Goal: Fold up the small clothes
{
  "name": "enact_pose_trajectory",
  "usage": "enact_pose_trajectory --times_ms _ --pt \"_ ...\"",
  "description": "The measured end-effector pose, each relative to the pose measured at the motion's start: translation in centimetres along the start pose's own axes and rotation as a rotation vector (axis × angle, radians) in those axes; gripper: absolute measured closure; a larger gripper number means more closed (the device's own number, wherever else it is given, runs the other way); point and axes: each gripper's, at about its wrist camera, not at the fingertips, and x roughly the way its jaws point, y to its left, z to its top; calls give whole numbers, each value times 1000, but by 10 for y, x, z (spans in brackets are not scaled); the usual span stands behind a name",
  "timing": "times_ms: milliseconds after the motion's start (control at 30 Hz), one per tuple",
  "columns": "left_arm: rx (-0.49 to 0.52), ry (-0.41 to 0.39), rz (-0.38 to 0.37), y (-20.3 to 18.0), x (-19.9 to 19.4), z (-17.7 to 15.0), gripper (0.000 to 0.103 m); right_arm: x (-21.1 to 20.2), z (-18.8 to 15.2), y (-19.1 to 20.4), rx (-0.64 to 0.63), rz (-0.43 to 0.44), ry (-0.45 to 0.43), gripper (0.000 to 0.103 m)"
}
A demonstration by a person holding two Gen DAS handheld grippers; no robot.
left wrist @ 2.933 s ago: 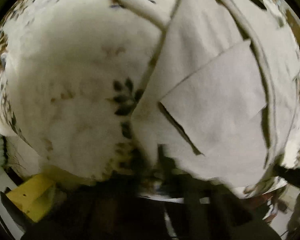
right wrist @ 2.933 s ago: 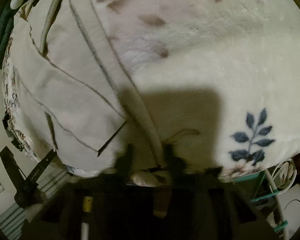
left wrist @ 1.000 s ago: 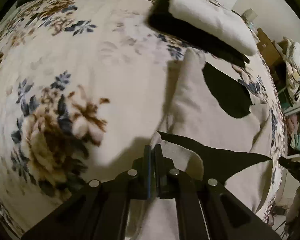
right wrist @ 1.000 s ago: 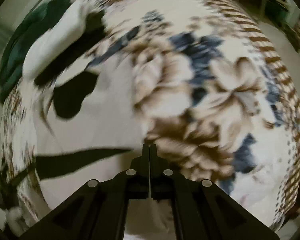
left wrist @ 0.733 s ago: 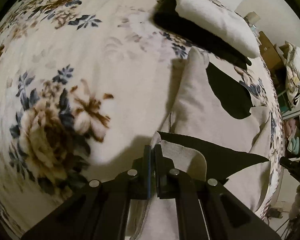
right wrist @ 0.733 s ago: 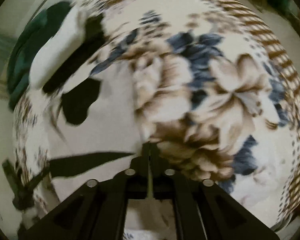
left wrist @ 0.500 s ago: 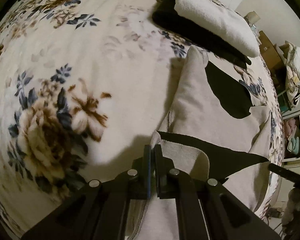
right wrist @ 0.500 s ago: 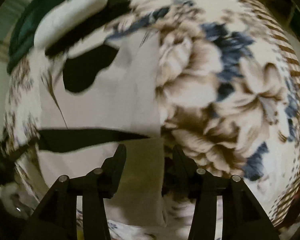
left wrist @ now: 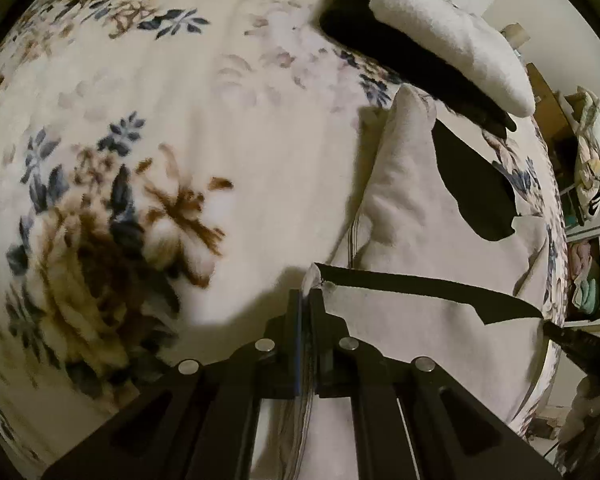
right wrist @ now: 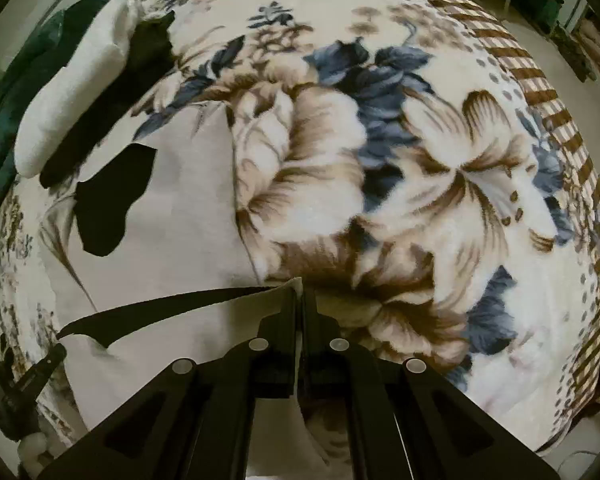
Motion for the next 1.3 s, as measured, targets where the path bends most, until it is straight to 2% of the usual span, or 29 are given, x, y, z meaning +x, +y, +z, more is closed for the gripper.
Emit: enact_pose_trajectory --times_ms 133,200,233,267,300,333,367,400,467,533,567,600,633,733,833,933,1000,1033,1067,1100,1133,1167,1200,1233,1300 --pt "-19 30 -27 1 4 3 100 5 -1 -3 37 9 31 101" --pt "-31 51 -52 1 1 4 98 6 0 -4 47 80 78 101" --pt "-41 64 -68 1 -2 4 95 3 0 -5 51 98 81 93" --pt "-50 73 -77 2 -5 5 91 -1 0 -6 59 137 89 79" --pt "-64 81 -84 4 -9 4 76 -7 2 -7 62 163 84 71" --pt "-76 80 -100 5 -12 3 60 -9 2 -8 60 172 79 56" --pt "-84 70 -117 6 -15 2 55 -13 4 -8 55 191 73 48" --pt "-83 58 -129 6 -16 1 52 -14 5 -8 47 202 77 47" --pt "-59 71 -134 1 -10 0 52 -12 5 -11 35 215 97 47" --pt "-30 88 -111 -7 2 -2 56 5 4 -9 22 225 155 47" --pt "-19 76 -102 -10 4 -3 66 13 2 -9 23 240 183 57" --pt "-10 67 -94 -13 7 -3 100 19 0 -9 33 259 191 74" --pt "-8 68 -83 -15 8 -2 99 19 -3 -10 32 259 186 100" --pt "-17 -9 -77 -14 -6 2 99 5 -1 -9 42 234 109 100" --pt "-44 -10 -76 -7 -1 8 99 -8 4 -20 98 192 44 100" --pt "-81 56 -111 -3 14 12 97 5 6 -22 98 180 87 100" --pt "-87 77 -126 -4 10 15 95 14 6 -17 82 197 146 100" --pt "-77 81 -129 -6 6 17 93 13 8 -14 78 208 159 94" --pt "-60 75 -114 -9 -2 20 91 8 11 -12 73 215 155 84" --pt "-42 57 -107 -13 -10 23 84 3 14 -11 74 222 145 75" --pt "-25 39 -109 -17 -16 27 75 -5 17 -12 76 231 124 51" --pt "-9 25 -111 -22 -22 33 68 -15 23 -11 82 245 83 41" --pt "10 8 -113 -27 -25 42 50 -21 27 -10 84 254 63 40" --pt "30 -16 -117 -33 -27 52 45 -27 35 -7 78 267 39 40" --pt "75 -50 -107 -48 -24 75 45 -31 49 0 61 267 26 40"
